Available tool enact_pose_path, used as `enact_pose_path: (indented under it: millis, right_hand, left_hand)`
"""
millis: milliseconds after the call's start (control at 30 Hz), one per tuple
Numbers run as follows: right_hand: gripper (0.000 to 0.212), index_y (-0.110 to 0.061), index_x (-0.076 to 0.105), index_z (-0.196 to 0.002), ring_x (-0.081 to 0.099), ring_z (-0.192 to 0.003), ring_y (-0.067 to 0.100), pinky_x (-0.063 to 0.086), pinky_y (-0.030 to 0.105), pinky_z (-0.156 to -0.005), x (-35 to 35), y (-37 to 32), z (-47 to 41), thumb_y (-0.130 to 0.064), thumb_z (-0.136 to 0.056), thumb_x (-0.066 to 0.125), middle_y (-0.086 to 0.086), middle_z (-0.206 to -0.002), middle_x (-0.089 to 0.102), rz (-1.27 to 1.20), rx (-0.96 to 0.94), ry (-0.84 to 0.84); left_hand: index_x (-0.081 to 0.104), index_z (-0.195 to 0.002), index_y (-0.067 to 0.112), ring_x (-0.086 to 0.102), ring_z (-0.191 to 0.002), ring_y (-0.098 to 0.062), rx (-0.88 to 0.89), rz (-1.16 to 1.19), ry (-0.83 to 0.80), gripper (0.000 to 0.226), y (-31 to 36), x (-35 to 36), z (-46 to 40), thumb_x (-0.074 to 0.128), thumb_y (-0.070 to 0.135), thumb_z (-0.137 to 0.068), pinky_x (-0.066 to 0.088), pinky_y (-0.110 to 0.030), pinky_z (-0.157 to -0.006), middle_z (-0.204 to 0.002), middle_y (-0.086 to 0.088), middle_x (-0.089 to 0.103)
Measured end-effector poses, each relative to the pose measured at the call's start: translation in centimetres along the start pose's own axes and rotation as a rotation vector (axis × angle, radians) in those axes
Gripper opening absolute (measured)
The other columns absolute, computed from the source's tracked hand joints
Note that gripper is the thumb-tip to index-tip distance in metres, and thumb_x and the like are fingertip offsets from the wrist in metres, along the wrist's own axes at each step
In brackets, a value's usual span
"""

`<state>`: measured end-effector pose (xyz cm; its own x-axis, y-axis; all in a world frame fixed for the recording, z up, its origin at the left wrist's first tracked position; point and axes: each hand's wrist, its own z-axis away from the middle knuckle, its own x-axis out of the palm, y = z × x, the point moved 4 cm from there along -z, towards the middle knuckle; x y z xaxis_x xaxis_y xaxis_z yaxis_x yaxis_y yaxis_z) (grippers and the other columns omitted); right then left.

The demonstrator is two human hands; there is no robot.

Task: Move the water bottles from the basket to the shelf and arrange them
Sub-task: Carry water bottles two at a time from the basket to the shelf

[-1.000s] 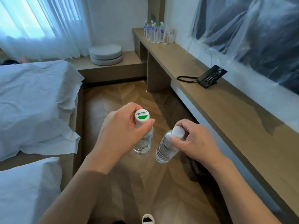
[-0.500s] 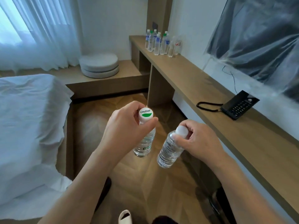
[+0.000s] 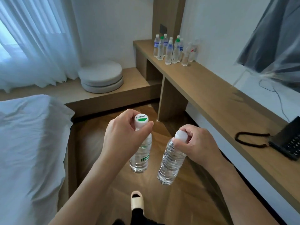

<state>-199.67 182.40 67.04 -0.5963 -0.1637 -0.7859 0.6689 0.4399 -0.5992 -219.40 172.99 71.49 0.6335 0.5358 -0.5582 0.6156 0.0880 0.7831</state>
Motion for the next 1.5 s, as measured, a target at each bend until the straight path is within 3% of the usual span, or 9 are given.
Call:
enact_pose_path:
  millis: [267, 367, 567, 733, 933, 1067, 1167, 1233, 1500]
  right_hand:
    - [0.021, -0.027, 0.062, -0.089, 0.063, -0.071, 0.008, 0.057, 0.029, -0.059, 1.7, -1.3, -19.7, -0.040, -0.078, 0.074, -0.012, -0.077, 0.063, -0.182, -0.046, 0.069]
    - [0.020, -0.028, 0.061, -0.092, 0.064, -0.076, 0.008, 0.057, 0.022, -0.058, 1.3, -0.1, -25.3, -0.036, -0.078, 0.075, -0.014, -0.081, 0.063, -0.222, 0.012, 0.138]
    - [0.019, -0.028, 0.062, -0.087, 0.062, -0.071, 0.011, 0.057, 0.028, -0.059, 3.1, 4.2, -36.8, -0.043, -0.078, 0.071, -0.010, -0.077, 0.063, -0.184, 0.178, 0.167]
    - [0.023, -0.031, 0.062, -0.086, 0.060, -0.071, 0.007, 0.047, 0.025, -0.056, 2.5, 9.1, -47.0, -0.048, -0.074, 0.070, -0.011, -0.080, 0.066, -0.105, 0.352, 0.151]
    - [0.026, -0.035, 0.056, -0.091, 0.060, -0.077, 0.004, 0.052, 0.025, -0.060, -1.0, 12.9, -56.1, -0.042, -0.078, 0.077, -0.016, -0.086, 0.061, -0.179, 0.468, 0.311]
    - [0.026, -0.035, 0.056, -0.090, 0.060, -0.076, 0.008, 0.057, 0.036, -0.067, -1.2, 16.5, -61.4, -0.041, -0.075, 0.077, -0.013, -0.084, 0.062, -0.193, 0.553, 0.370]
    - [0.023, -0.034, 0.058, -0.089, 0.060, -0.076, 0.007, 0.057, 0.037, -0.068, -0.7, 19.8, -66.3, -0.041, -0.075, 0.075, -0.013, -0.082, 0.063, -0.177, 0.602, 0.345]
    - [0.021, -0.031, 0.058, -0.084, 0.060, -0.073, 0.008, 0.055, 0.036, -0.065, -0.6, 22.1, -69.3, -0.040, -0.074, 0.075, -0.012, -0.079, 0.064, -0.179, 0.626, 0.323]
    - [0.030, -0.033, 0.055, -0.081, 0.061, -0.074, 0.008, 0.055, 0.036, -0.066, -1.2, 31.0, -80.5, -0.049, -0.067, 0.075, -0.015, -0.079, 0.063, -0.171, 0.682, 0.259]
  left_hand:
    - [0.063, -0.094, 0.024, 0.057, -0.066, 0.008, 0.134, 0.004, 0.028, 0.028, -1.6, -0.7, -19.7, 0.078, 0.039, -0.076, 0.040, -0.004, -0.054, -0.076, 0.016, 0.063]
    - [0.063, -0.094, 0.024, 0.056, -0.064, 0.002, 0.118, -0.003, 0.006, 0.028, -2.6, 1.1, -25.8, 0.077, 0.041, -0.076, 0.038, -0.008, -0.054, -0.077, 0.015, 0.063]
    - [0.065, -0.091, 0.026, 0.059, -0.065, 0.002, -0.001, 0.047, -0.178, 0.022, -7.0, 8.9, -38.1, 0.078, 0.038, -0.078, 0.042, -0.013, -0.054, -0.074, 0.010, 0.065]
    - [0.064, -0.094, 0.027, 0.061, -0.069, 0.005, 0.128, 0.089, -0.331, 0.022, -6.3, 15.2, -50.9, 0.077, 0.039, -0.080, 0.043, -0.011, -0.054, -0.078, 0.012, 0.066]
    - [0.062, -0.100, 0.026, 0.062, -0.074, 0.005, 0.267, 0.102, -0.376, 0.026, -2.6, 21.9, -63.9, 0.075, 0.038, -0.080, 0.047, -0.013, -0.058, -0.083, 0.015, 0.067]
    - [0.062, -0.093, 0.029, 0.060, -0.068, 0.001, 0.230, 0.101, -0.401, 0.018, -3.4, 26.3, -69.6, 0.074, 0.035, -0.080, 0.046, -0.017, -0.056, -0.076, 0.015, 0.065]
    - [0.064, -0.087, 0.029, 0.064, -0.070, -0.007, 0.167, 0.085, -0.468, 0.013, -4.5, 30.4, -73.9, 0.073, 0.032, -0.079, 0.057, -0.038, -0.065, -0.076, 0.009, 0.068]
    - [0.065, -0.087, 0.027, 0.066, -0.072, -0.008, 0.143, 0.055, -0.553, 0.013, -4.3, 33.5, -76.7, 0.073, 0.032, -0.079, 0.059, -0.043, -0.071, -0.077, 0.008, 0.069]
    - [0.057, -0.087, 0.027, 0.062, -0.064, -0.004, 0.249, -0.004, -0.667, 0.021, -1.7, 43.0, -87.1, 0.074, 0.039, -0.080, 0.058, -0.036, -0.062, -0.075, 0.007, 0.066]
